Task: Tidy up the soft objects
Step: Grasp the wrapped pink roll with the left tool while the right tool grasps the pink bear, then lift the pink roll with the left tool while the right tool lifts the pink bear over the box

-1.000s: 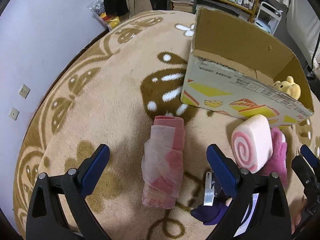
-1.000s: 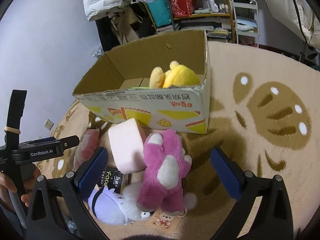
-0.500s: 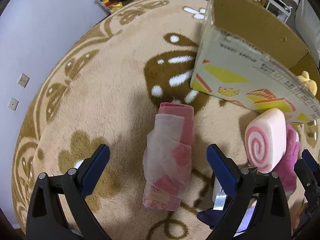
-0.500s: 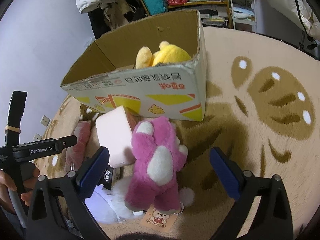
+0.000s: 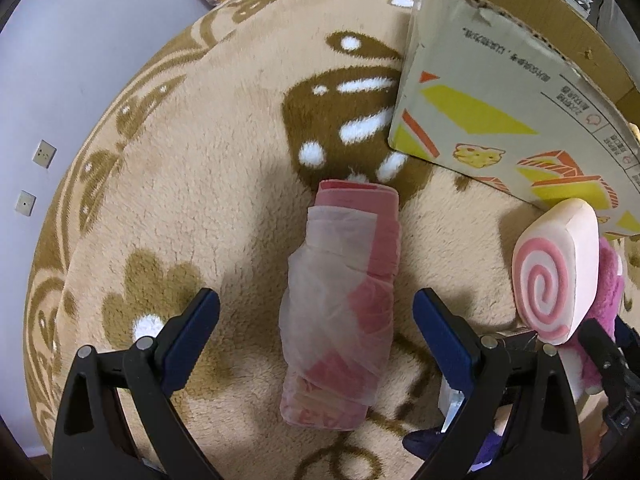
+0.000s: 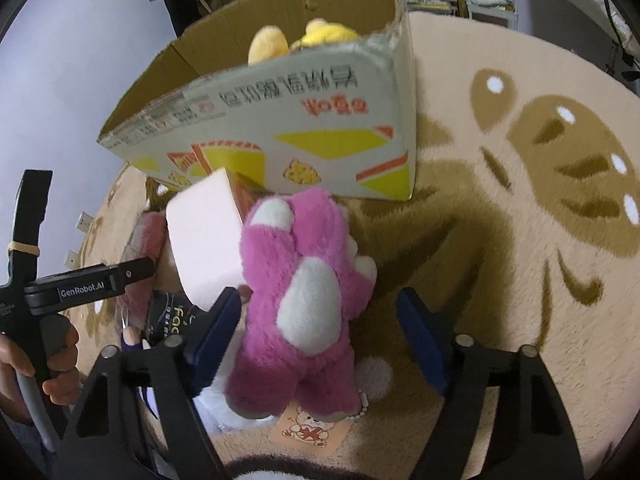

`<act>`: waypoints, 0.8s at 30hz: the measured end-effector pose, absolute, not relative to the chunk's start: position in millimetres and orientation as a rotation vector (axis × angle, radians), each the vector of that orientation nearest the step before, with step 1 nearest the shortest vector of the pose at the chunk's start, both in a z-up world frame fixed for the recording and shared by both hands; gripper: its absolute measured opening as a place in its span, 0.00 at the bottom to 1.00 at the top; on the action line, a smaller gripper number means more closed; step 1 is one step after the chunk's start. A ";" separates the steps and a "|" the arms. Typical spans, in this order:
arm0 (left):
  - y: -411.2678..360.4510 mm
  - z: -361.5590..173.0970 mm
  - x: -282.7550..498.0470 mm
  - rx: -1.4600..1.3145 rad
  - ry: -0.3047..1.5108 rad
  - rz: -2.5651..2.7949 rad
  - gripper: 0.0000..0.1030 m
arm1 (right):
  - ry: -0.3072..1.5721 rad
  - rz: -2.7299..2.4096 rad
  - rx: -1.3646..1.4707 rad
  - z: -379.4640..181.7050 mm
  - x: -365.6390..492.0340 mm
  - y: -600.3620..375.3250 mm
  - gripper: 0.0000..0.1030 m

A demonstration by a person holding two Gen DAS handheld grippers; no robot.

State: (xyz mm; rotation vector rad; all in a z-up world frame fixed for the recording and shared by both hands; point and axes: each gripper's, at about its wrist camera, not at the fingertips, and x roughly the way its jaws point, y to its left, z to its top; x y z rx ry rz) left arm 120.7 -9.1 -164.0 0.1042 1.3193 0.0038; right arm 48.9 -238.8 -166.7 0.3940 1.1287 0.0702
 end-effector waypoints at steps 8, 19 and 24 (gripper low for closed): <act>-11.5 -176.8 125.2 0.130 1.342 0.009 0.81 | 1.161 0.092 0.390 -175.9 52.6 -230.0 0.59; -28.2 -174.9 117.9 0.132 1.338 -0.073 0.44 | 1.152 0.101 0.384 -169.9 48.1 -231.6 0.47; -31.0 -170.3 113.6 0.128 1.329 -0.072 0.43 | 1.124 0.092 0.389 -161.3 43.8 -237.5 0.47</act>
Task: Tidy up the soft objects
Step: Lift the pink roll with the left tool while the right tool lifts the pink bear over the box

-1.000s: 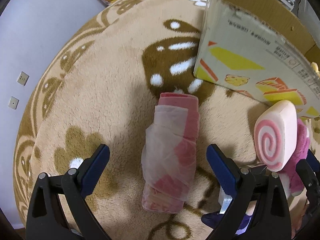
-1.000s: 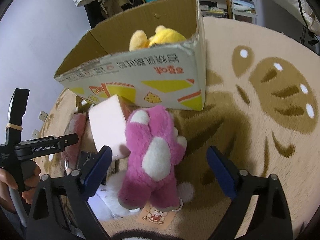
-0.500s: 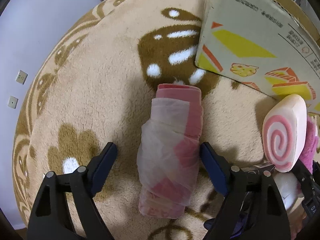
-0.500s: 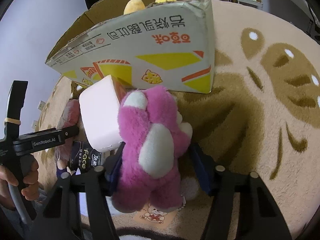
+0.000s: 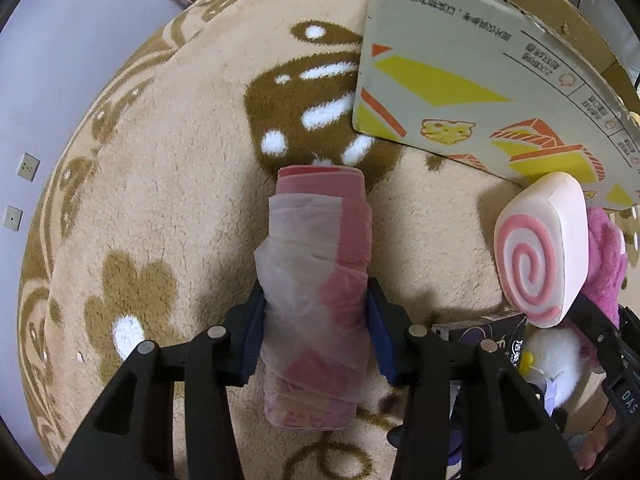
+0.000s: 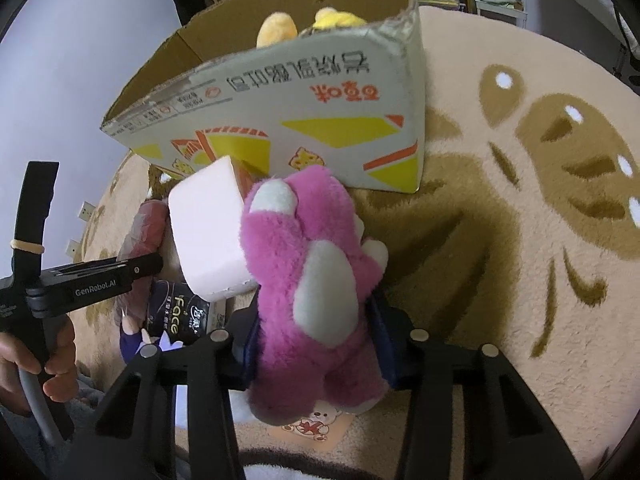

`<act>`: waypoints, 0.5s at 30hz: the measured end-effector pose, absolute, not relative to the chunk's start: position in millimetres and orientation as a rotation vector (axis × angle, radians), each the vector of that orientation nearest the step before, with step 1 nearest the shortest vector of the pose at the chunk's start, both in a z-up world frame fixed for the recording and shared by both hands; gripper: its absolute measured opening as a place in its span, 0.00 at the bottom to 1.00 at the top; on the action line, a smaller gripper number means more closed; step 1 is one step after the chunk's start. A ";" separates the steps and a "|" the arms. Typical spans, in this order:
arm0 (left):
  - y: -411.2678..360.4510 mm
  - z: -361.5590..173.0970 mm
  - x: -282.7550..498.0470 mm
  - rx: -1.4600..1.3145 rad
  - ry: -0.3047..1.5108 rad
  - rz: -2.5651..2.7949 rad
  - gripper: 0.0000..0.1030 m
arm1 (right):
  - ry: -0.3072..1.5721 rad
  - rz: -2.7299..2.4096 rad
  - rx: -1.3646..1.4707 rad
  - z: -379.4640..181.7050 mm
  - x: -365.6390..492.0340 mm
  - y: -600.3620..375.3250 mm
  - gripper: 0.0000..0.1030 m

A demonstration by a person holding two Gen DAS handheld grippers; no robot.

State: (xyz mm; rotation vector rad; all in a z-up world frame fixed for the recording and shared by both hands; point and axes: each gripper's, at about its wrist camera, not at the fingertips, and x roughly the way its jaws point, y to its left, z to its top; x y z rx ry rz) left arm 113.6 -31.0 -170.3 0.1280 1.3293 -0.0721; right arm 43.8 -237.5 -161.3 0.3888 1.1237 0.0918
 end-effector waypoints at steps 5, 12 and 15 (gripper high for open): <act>-24.1 -160.5 109.7 0.118 1.304 -0.066 0.43 | 1.091 0.074 0.401 -153.6 39.1 -245.0 0.47; -16.9 -134.9 98.5 0.101 1.231 -0.079 0.43 | 1.025 0.066 0.410 -137.1 28.6 -255.8 0.47; -15.4 -118.8 91.8 0.083 1.180 -0.089 0.43 | 0.982 0.077 0.399 -126.0 20.7 -257.5 0.47</act>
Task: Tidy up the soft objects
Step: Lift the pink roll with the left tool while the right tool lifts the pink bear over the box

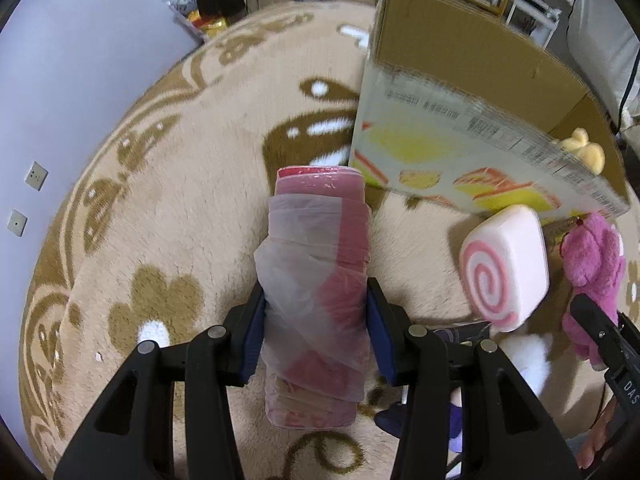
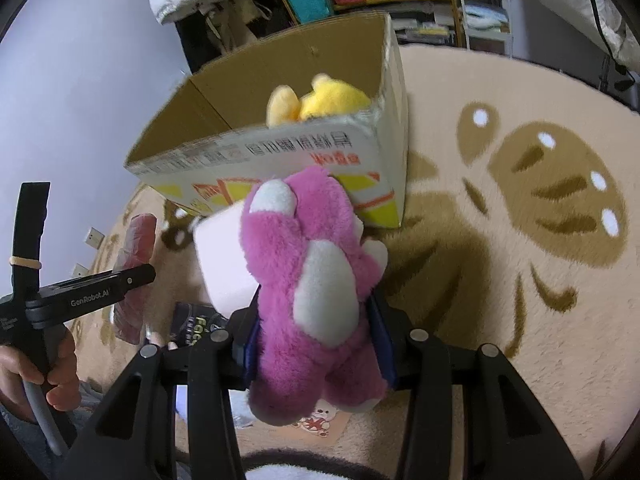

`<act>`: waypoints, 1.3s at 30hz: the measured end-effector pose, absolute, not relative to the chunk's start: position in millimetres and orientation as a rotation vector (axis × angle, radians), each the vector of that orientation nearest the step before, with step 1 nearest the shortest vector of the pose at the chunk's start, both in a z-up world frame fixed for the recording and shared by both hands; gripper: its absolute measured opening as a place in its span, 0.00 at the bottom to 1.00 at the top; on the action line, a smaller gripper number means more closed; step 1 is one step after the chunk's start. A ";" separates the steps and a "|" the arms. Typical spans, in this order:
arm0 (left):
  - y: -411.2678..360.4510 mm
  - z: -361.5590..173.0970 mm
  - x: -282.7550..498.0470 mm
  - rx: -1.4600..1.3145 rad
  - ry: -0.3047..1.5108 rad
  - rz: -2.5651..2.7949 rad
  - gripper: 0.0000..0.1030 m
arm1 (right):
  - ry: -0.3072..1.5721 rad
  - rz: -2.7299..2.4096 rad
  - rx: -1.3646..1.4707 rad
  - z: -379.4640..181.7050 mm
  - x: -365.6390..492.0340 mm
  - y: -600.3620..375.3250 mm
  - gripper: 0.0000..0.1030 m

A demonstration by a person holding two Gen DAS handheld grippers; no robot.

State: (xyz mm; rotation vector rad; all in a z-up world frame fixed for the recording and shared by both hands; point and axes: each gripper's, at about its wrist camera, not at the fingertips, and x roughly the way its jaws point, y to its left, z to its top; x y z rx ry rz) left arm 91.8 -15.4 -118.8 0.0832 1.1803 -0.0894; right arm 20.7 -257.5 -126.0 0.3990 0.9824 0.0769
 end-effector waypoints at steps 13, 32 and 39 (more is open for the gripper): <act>-27.2 -46.3 72.0 0.054 0.877 -0.136 0.43 | 0.784 0.082 0.322 -78.0 0.6 -249.8 0.47; -45.6 25.2 68.7 0.052 0.597 -0.204 0.43 | 0.556 0.074 0.276 -17.4 6.7 -264.2 0.47; -61.8 39.7 83.7 0.078 0.550 -0.231 0.43 | 0.513 0.076 0.272 -8.1 24.5 -267.2 0.47</act>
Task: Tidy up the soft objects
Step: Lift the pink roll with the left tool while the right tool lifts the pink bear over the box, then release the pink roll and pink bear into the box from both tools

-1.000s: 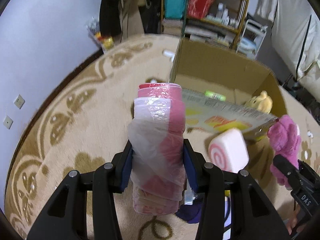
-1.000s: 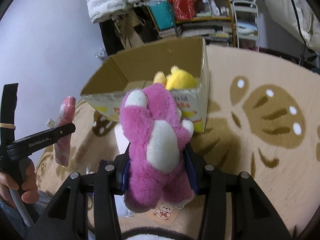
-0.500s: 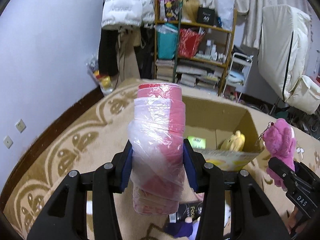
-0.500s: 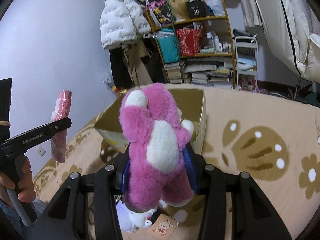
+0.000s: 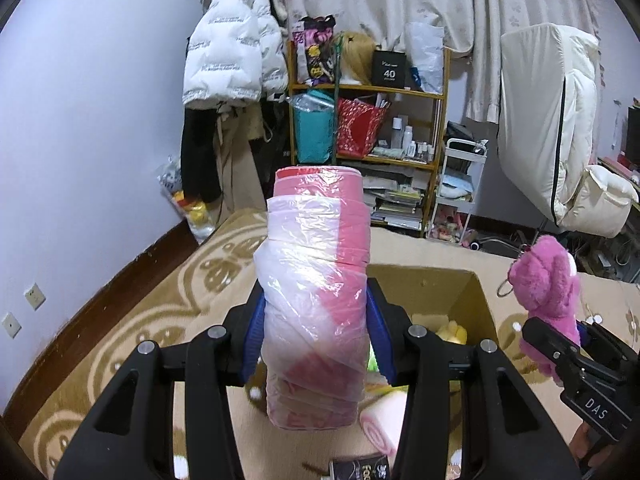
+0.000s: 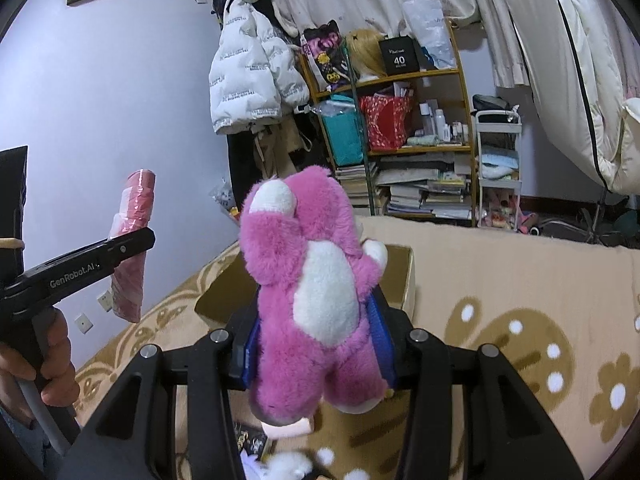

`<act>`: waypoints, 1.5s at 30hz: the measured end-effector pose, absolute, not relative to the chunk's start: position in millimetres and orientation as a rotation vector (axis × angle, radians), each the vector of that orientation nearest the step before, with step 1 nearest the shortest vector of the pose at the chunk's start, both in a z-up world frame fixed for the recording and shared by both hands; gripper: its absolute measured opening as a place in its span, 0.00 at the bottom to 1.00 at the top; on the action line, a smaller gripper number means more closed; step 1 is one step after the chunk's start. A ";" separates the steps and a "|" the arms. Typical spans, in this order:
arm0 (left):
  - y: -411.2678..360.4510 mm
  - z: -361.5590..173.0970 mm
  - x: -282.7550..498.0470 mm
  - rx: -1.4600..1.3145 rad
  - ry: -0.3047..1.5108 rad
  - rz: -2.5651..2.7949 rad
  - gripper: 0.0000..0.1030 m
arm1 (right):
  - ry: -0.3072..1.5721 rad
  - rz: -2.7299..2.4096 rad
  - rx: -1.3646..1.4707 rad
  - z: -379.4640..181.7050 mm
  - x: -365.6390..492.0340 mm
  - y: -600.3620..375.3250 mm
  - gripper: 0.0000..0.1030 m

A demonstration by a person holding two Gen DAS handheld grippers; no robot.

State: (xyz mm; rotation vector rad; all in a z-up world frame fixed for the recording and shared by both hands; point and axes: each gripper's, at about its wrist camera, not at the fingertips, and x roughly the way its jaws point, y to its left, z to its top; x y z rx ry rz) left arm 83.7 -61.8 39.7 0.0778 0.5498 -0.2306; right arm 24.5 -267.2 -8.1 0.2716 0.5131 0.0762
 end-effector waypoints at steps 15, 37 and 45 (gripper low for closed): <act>-84.2 42.1 109.1 0.095 0.498 -0.260 0.43 | 0.470 0.064 0.261 -3.9 56.7 -274.8 0.47; -95.0 -10.4 147.7 0.077 0.677 -0.303 0.44 | 0.575 0.142 0.326 -40.0 105.2 -282.9 0.50; -103.6 -36.9 153.6 0.119 0.755 -0.296 0.44 | 0.660 0.170 0.339 -59.7 112.8 -277.3 0.52</act>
